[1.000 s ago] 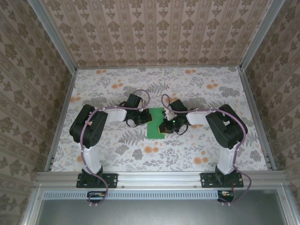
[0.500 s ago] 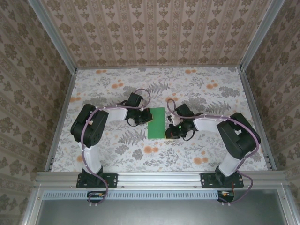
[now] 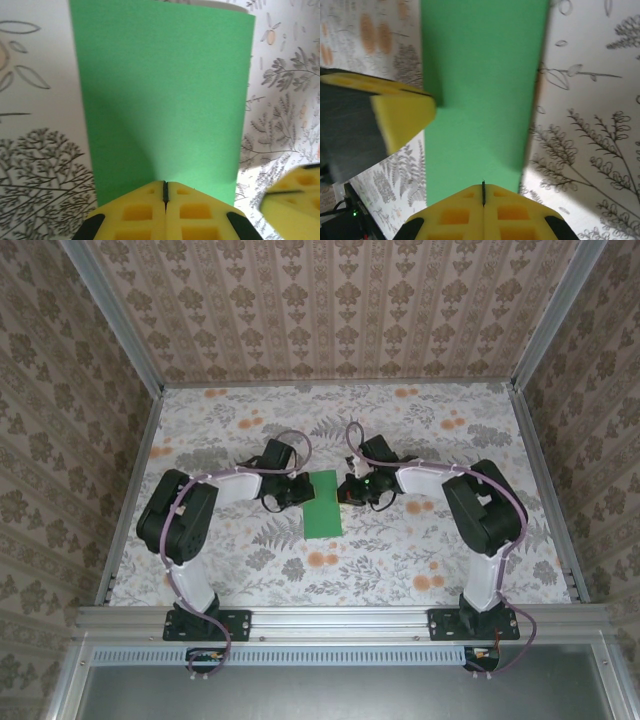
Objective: Fold a paper plane with a square sheet of paper (pick it up from the middle)
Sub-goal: Fold the square sheet of paper in half at the center of the table.
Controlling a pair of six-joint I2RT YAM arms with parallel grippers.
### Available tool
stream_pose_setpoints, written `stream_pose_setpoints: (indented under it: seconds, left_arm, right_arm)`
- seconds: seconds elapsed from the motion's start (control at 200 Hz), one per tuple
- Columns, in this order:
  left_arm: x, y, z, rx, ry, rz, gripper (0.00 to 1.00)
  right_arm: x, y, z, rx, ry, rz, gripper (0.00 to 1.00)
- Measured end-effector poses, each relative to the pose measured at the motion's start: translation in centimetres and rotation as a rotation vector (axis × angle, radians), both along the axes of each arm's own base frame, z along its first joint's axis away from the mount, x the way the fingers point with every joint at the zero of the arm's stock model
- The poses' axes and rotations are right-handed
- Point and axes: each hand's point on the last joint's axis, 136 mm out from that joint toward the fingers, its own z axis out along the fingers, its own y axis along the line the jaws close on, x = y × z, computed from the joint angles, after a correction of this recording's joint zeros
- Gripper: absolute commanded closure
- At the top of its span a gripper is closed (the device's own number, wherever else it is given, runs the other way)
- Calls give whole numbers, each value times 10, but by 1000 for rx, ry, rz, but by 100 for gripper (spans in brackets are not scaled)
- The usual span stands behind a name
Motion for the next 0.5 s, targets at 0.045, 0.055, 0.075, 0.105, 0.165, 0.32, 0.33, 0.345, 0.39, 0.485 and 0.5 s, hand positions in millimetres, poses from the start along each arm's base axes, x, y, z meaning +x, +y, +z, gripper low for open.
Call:
stream_pose_setpoints:
  seconds: [0.045,0.055,0.075,0.105,0.165,0.32,0.33,0.345,0.39,0.485,0.5]
  left_arm:
    - [2,-5,6,-12,-13,-13,96]
    - [4,-6,7,-15,-18,-15,96]
    - [6,-9,11,-23,-26,-19,96]
    - [10,-13,17,-33,-41,-25,96]
    - [18,-24,28,-54,-70,-41,97]
    - [32,-50,33,-80,-94,-78,100]
    - [32,-51,32,-80,-92,-80,100]
    - [32,-53,31,-79,-91,-83,100]
    - [32,-56,25,-73,-80,-89,100]
    - [27,-56,10,-51,-45,-94,100]
    - [26,-55,8,-46,-39,-93,100]
  right_arm:
    - [0,0,-5,-5,13,-5,100]
    - [0,0,-6,-5,17,-6,100]
    - [0,0,-7,-6,20,-8,100]
    - [0,0,-9,-7,29,-13,100]
    - [0,0,-12,-8,41,-22,100]
    - [1,0,-18,-6,65,-47,100]
    - [1,0,-18,-6,65,-48,100]
    - [2,1,-18,-4,66,-50,100]
    - [2,1,-19,-3,70,-55,100]
    - [3,1,-19,0,72,-62,100]
    - [3,1,-19,0,73,-62,100]
